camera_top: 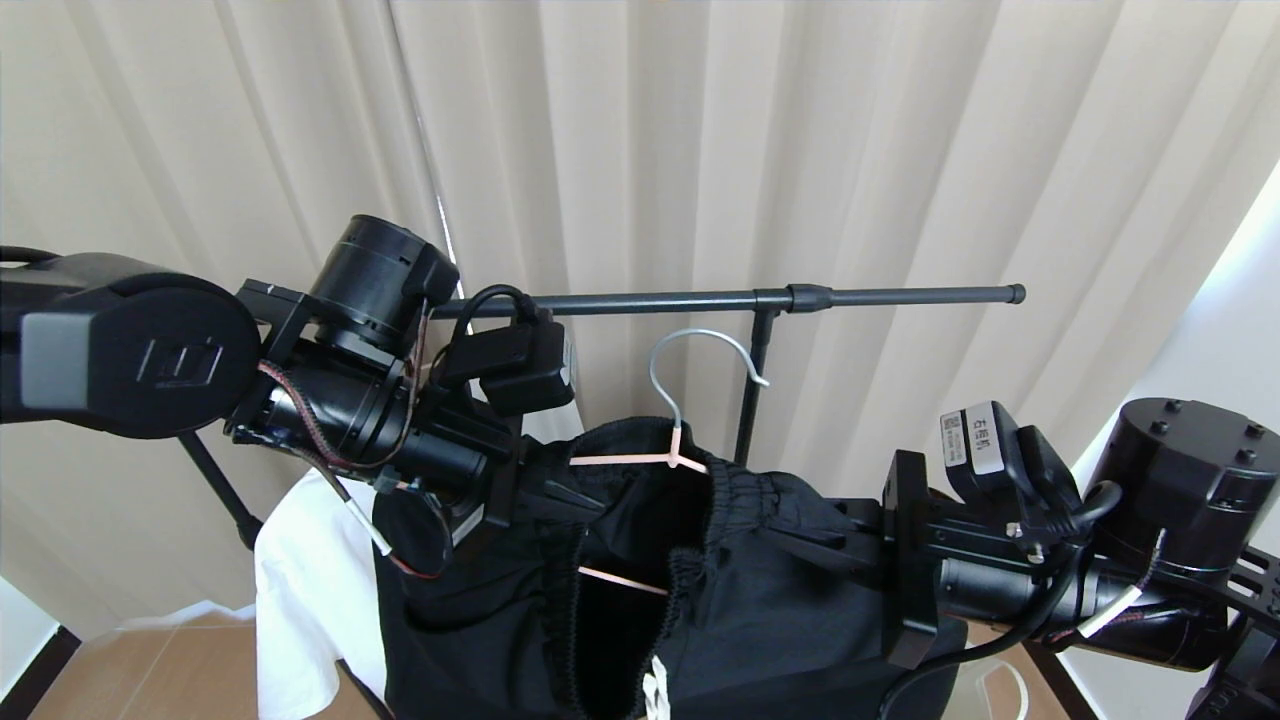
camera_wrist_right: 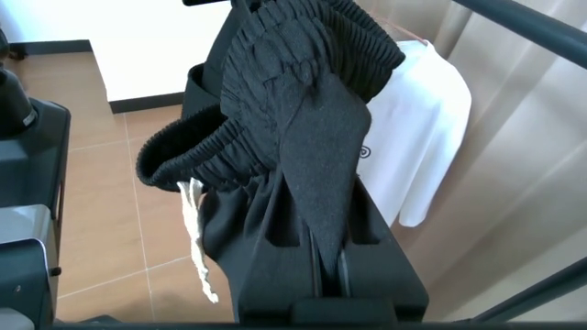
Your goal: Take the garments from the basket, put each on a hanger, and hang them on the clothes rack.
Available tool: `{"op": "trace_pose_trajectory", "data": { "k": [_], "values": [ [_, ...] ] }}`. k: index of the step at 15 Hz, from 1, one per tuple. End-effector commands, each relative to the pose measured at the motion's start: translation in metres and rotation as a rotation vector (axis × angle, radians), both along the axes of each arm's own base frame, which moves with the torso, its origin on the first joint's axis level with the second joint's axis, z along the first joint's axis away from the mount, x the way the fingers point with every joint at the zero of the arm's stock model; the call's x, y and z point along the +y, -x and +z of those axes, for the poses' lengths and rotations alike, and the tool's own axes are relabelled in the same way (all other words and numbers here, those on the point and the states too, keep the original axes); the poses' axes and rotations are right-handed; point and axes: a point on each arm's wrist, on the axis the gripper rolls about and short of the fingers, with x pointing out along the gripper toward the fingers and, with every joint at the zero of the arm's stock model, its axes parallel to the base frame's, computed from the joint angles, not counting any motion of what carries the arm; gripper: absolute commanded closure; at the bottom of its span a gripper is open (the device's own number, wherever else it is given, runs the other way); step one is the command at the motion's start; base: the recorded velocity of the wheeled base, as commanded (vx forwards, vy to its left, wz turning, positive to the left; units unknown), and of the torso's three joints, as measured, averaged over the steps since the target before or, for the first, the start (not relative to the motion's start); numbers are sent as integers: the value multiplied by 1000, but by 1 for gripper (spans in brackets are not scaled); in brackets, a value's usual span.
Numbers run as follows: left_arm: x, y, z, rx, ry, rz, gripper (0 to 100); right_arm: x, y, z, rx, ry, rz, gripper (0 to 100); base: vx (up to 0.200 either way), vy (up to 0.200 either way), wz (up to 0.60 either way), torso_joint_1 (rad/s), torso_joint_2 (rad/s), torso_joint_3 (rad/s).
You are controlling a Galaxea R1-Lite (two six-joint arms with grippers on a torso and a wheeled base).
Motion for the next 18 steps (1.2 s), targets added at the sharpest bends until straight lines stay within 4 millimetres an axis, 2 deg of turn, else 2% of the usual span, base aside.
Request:
{"op": "trace_pose_trajectory", "data": {
  "k": [1,6,7,12,18],
  "values": [
    [0,1,1,-3,2,0,100,0,-1,0,0,1,-4,100,0,0,0,0,0,0],
    [1,0,4,-23,13,6,100,-1,-1,2,-3,2,-19,100,0,0,0,0,0,0],
    [1,-1,5,-28,21,14,100,-1,-2,2,-4,1,-22,0,0,0,0,0,0,0],
    [1,-7,10,-43,75,63,100,-13,-11,1,-5,1,-77,0,0,0,0,0,0,0],
    [18,-6,15,-68,93,119,100,-30,-22,6,-23,-15,-116,0,0,0,0,0,0,0]
  ]
}}
